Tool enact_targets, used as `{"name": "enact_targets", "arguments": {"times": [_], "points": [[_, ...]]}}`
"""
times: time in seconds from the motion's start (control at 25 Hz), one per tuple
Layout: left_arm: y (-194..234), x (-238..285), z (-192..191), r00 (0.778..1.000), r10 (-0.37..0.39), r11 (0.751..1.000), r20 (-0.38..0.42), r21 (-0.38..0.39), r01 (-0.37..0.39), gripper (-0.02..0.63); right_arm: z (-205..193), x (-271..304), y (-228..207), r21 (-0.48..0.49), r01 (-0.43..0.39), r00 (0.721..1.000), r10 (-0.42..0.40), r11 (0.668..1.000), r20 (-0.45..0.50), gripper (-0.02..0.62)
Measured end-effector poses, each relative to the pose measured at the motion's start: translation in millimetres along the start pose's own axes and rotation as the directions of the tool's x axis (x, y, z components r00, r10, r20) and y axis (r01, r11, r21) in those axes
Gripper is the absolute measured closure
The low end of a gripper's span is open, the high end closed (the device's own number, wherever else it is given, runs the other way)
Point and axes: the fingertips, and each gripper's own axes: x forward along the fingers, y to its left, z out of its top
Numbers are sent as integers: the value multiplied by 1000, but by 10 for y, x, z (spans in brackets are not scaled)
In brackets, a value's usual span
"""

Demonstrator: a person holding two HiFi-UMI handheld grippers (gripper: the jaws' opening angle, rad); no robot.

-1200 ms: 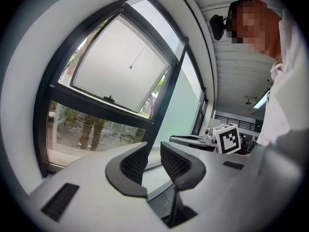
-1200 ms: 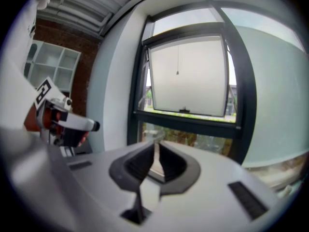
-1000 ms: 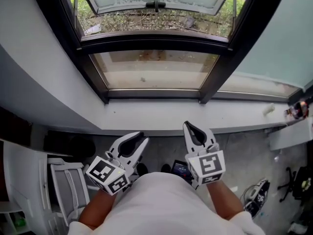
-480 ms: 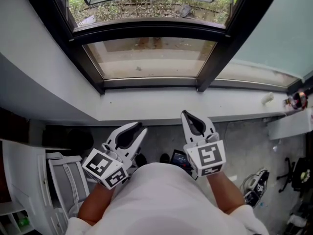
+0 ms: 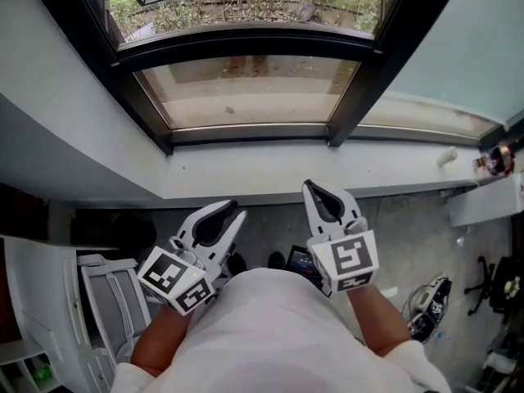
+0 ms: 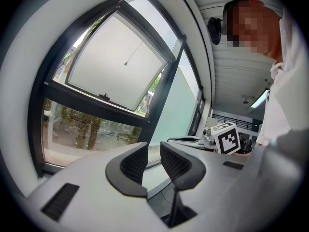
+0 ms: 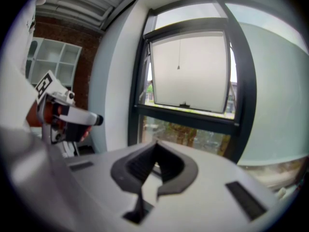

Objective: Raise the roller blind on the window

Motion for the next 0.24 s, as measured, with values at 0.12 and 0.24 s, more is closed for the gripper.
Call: {"name": "enact_targets", "arguments": {"times": [0.12,0.24], "points": [[-20,-7,1,1000,-3,1000,1,4,3,508,1,-15,7,0,1,1000,-1,1000,2,574],[-19,-2,11,1000,-4,1000,4,8,4,508,10,-7,2,-6,-1,1000,1,1000,5,574]]}}
